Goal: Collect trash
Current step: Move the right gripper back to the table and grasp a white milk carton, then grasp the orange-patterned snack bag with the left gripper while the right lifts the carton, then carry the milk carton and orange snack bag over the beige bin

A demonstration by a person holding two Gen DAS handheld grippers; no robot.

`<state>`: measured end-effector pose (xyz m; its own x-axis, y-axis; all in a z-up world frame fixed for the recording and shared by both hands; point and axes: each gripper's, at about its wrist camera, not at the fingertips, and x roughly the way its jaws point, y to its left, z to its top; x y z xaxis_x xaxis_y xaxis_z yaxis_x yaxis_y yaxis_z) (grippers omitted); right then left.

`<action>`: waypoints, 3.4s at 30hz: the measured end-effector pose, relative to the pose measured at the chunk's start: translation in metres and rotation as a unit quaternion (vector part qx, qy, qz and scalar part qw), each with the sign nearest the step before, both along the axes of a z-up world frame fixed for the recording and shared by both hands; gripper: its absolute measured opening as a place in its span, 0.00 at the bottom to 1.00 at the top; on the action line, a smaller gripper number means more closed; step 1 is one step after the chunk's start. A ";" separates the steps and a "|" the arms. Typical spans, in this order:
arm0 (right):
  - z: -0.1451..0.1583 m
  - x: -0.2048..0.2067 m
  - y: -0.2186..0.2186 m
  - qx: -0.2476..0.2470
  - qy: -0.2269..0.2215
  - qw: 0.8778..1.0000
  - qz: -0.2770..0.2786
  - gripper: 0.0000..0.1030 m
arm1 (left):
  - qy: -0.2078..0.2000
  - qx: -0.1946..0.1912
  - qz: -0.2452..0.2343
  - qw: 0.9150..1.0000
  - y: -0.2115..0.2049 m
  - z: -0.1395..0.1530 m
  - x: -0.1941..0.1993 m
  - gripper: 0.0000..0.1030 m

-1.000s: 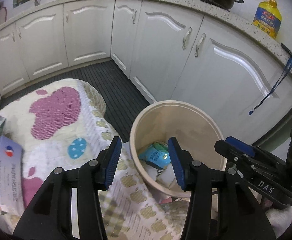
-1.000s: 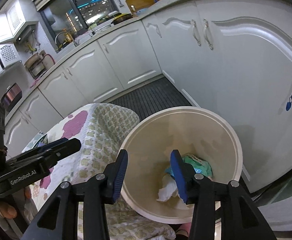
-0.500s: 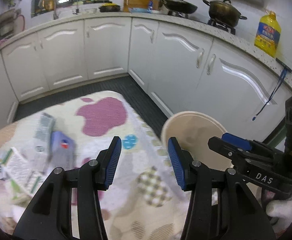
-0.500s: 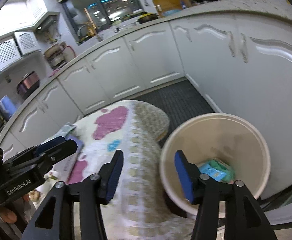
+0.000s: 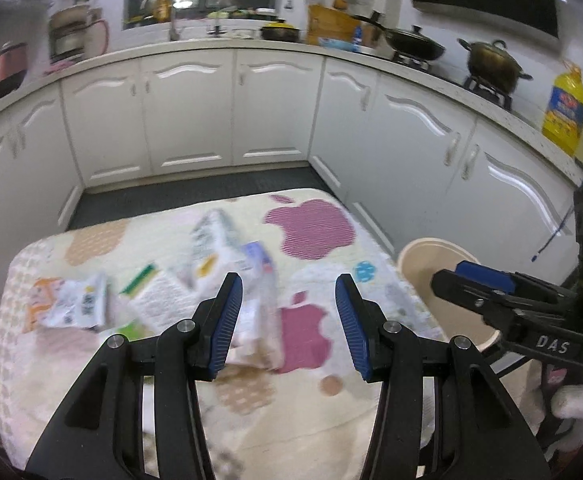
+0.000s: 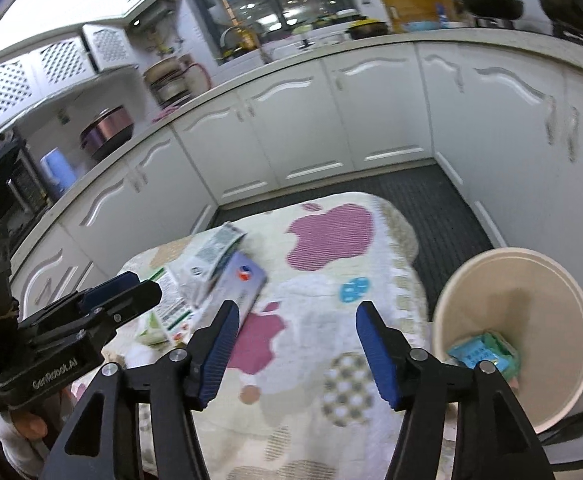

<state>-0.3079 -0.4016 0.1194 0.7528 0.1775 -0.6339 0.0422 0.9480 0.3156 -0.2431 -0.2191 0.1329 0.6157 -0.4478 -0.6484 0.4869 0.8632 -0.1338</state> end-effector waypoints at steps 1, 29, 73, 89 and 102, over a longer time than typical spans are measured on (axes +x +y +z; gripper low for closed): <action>-0.001 0.001 0.005 -0.002 0.000 1.000 0.005 0.58 | 0.002 -0.002 0.007 1.000 0.011 -0.001 0.001 0.45; -0.012 0.128 0.095 0.009 0.063 0.991 0.118 0.62 | 0.144 -0.103 0.152 0.972 0.239 -0.048 0.105 0.53; 0.020 0.116 0.096 0.014 0.011 0.983 0.184 0.36 | 0.100 -0.094 0.102 0.985 0.220 -0.020 0.085 0.27; 0.015 0.053 0.062 0.028 0.006 0.986 0.162 0.36 | 0.041 -0.067 0.056 0.995 0.122 0.013 0.034 0.27; 0.010 0.010 -0.010 0.040 -0.008 0.995 0.091 0.36 | 0.022 -0.049 -0.011 0.999 0.025 0.022 0.014 0.27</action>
<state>-0.2979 -0.4111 0.1295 0.7131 0.3613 -0.6008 -0.1341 0.9115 0.3889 -0.2294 -0.1944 0.1548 0.5771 -0.5228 -0.6274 0.4965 0.8346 -0.2388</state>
